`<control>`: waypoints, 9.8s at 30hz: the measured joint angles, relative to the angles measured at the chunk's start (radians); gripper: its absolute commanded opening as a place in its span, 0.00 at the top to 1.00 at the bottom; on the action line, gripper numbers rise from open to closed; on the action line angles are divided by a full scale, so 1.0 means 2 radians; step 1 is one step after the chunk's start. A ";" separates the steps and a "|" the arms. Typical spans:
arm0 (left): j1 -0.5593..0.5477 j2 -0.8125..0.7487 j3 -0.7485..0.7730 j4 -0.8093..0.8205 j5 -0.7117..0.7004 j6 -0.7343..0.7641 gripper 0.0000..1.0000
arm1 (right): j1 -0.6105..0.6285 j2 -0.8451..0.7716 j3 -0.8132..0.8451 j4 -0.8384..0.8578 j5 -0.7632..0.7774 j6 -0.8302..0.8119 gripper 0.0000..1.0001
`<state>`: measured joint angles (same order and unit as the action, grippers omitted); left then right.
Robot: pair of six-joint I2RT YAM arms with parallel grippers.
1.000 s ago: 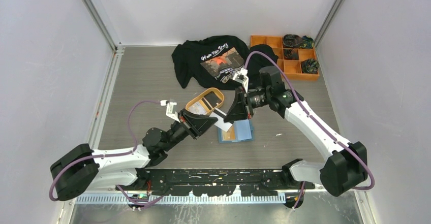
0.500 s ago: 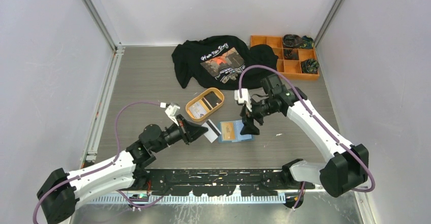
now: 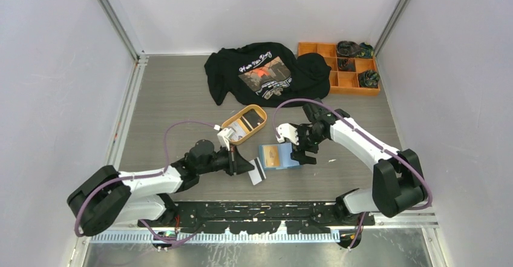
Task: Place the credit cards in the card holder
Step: Insert the credit card into the card holder.
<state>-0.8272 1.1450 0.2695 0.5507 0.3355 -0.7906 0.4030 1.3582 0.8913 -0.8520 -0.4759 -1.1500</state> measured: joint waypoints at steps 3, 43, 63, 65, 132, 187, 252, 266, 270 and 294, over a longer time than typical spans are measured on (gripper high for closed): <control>0.005 0.031 0.008 0.018 0.016 -0.010 1.00 | 0.000 0.012 0.000 0.019 0.009 0.000 0.11; 0.026 0.170 0.014 0.161 0.032 -0.116 1.00 | 0.068 0.222 0.130 -0.076 0.018 -0.229 0.34; -0.028 0.219 -0.030 0.274 -0.073 -0.179 1.00 | 0.058 0.003 0.038 -0.104 -0.096 -0.133 0.24; -0.028 0.252 -0.031 0.304 -0.079 -0.187 1.00 | 0.061 0.022 0.037 -0.105 -0.094 -0.132 0.25; -0.049 0.285 0.008 0.229 -0.102 -0.260 1.00 | 0.138 0.129 0.020 0.008 0.068 -0.021 0.44; -0.044 0.332 0.013 0.281 -0.076 -0.281 1.00 | 0.166 0.113 0.024 0.039 0.111 0.055 0.30; -0.034 0.291 0.016 0.222 -0.052 -0.276 0.76 | 0.327 0.113 0.016 0.108 0.155 0.098 0.77; -0.034 0.023 0.005 -0.014 -0.067 -0.149 0.65 | 0.171 -0.014 0.062 0.022 -0.051 0.172 0.22; -0.034 -0.100 0.002 -0.085 -0.104 -0.095 0.28 | 0.086 -0.033 0.062 0.021 -0.134 0.241 0.20; -0.031 -0.181 -0.100 -0.084 -0.142 -0.095 0.57 | 0.013 0.179 0.073 -0.021 -0.215 0.399 0.44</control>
<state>-0.8894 0.7830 0.0689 0.3836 0.0525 -0.9806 0.4294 1.7161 1.0382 -0.8936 -0.9058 -0.3511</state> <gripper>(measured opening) 0.475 0.569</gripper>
